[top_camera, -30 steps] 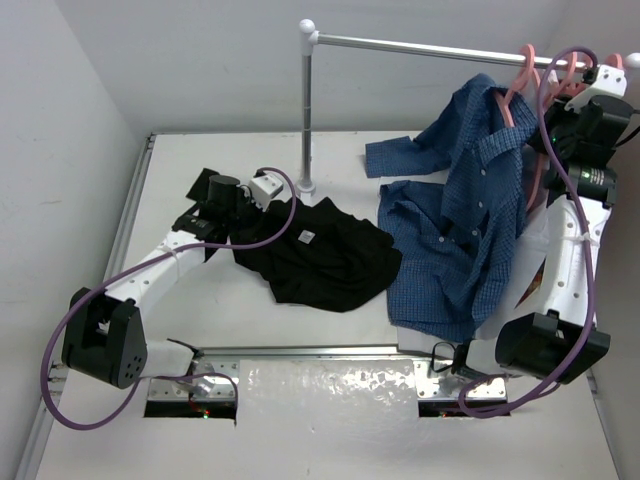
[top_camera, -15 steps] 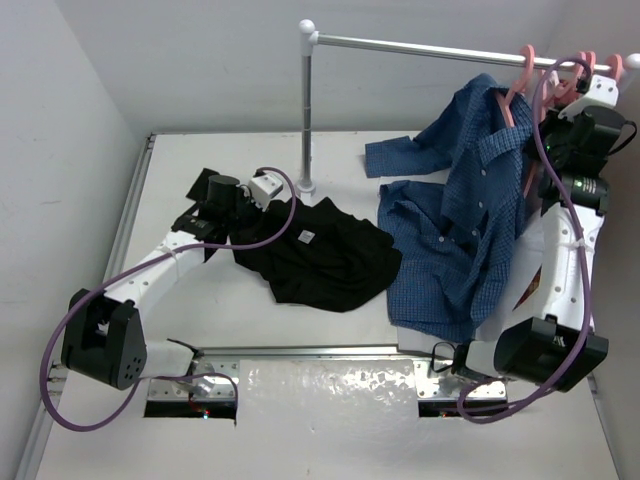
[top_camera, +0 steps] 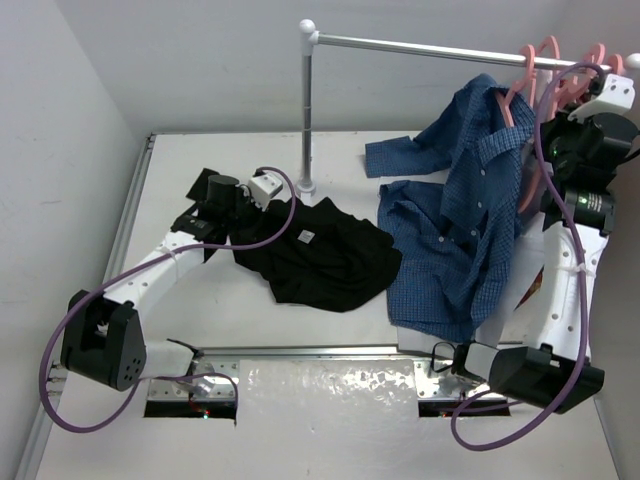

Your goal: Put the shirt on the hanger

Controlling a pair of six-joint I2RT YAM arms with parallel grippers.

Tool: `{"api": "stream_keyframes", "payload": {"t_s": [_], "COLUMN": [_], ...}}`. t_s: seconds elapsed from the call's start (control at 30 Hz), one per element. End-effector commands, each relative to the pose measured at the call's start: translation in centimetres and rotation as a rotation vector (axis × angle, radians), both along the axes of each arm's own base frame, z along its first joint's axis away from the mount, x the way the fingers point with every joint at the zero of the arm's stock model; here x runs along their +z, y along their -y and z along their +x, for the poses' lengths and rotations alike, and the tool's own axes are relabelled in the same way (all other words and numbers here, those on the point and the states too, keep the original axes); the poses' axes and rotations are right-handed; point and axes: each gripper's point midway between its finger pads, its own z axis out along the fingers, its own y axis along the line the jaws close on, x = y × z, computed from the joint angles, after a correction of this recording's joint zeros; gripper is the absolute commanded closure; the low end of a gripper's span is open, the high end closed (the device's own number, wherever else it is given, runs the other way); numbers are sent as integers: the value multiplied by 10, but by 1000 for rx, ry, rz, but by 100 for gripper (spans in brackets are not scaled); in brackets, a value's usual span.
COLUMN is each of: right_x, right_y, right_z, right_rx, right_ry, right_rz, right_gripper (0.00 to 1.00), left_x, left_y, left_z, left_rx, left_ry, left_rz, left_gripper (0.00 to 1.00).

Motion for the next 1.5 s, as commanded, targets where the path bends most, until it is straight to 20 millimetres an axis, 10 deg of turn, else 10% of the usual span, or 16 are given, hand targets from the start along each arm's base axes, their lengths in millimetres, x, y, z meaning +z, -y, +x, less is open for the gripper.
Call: {"api": "stream_keyframes", "payload": {"t_s": [0.0, 0.43, 0.73, 0.97, 1.3, 1.47], "right_x": [31, 34, 14, -4, 18, 9], "right_y": [-1, -19, -43, -46, -69, -52], "right_z": [-23, -81, -66, -90, -122, -144], "right_rx": [-43, -55, 100, 87, 148, 26], "right_ry": [82, 98, 30, -63, -32, -79], "right_rz": [-51, -81, -23, -41, -64, -107], "right_gripper": [100, 100, 100, 100, 100, 100], "left_x": [38, 55, 60, 67, 71, 74], "left_y": [7, 8, 5, 6, 9, 8], "left_z": [11, 22, 20, 23, 23, 24], "left_rx": [-16, -5, 3, -11, -27, -19], "left_ry": [114, 130, 136, 162, 163, 170], "left_rz": [-32, -31, -23, -17, -25, -24], "left_gripper": [100, 100, 100, 100, 100, 100]}}
